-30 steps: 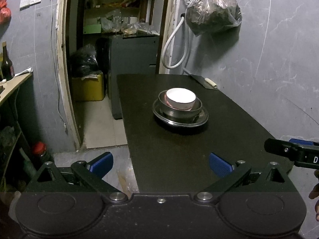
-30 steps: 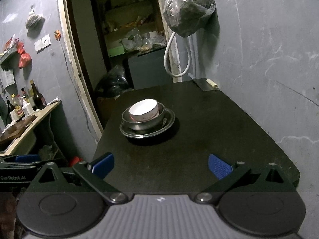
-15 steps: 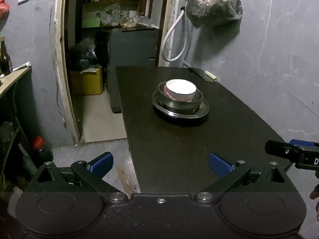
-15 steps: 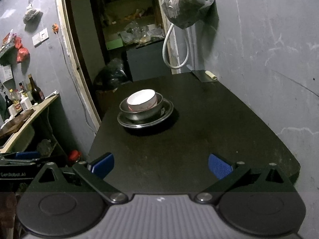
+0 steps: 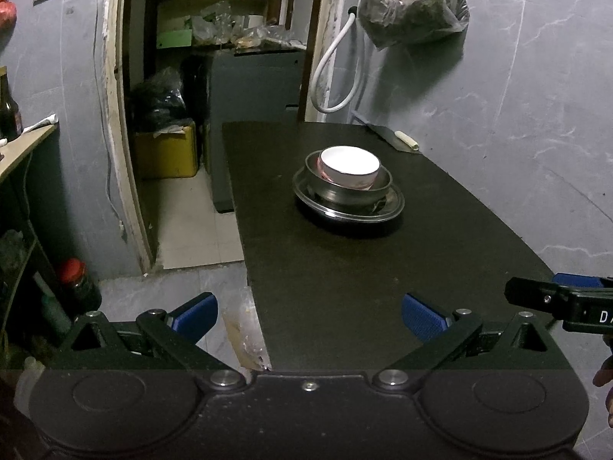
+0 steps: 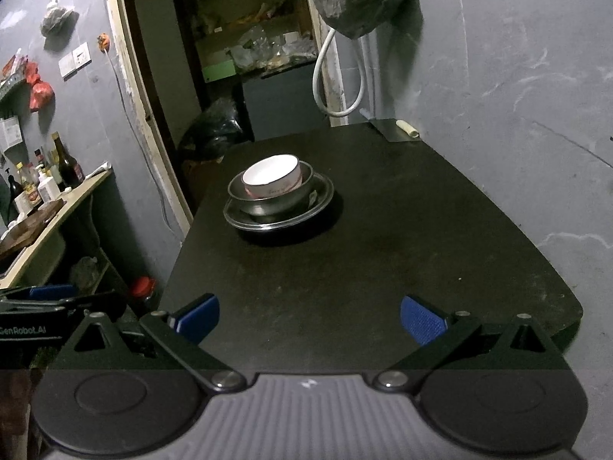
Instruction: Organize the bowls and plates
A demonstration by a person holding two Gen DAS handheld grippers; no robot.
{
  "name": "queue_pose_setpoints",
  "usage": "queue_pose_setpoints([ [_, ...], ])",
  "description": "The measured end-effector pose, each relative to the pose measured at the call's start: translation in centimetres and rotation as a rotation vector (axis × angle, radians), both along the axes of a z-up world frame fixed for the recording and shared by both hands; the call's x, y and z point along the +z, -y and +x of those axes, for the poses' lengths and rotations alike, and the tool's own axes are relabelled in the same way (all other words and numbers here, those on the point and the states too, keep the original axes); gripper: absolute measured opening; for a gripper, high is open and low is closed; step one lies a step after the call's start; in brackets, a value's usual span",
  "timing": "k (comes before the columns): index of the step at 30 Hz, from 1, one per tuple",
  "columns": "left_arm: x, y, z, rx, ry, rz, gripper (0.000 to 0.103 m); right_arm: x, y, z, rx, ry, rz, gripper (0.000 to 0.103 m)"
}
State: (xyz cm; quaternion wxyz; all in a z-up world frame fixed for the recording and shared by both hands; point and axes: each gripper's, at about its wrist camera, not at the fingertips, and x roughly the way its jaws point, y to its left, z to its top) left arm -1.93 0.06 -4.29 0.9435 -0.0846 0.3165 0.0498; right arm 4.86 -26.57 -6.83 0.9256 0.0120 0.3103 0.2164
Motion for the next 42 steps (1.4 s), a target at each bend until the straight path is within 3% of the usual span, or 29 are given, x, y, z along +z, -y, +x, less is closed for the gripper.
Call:
queue_pose_setpoints([
  [42,-0.32,-0.12,0.52,0.0,-0.004,-0.001,0.102,-0.1,-0.01,0.64,-0.007,0.004,-0.002,0.103],
])
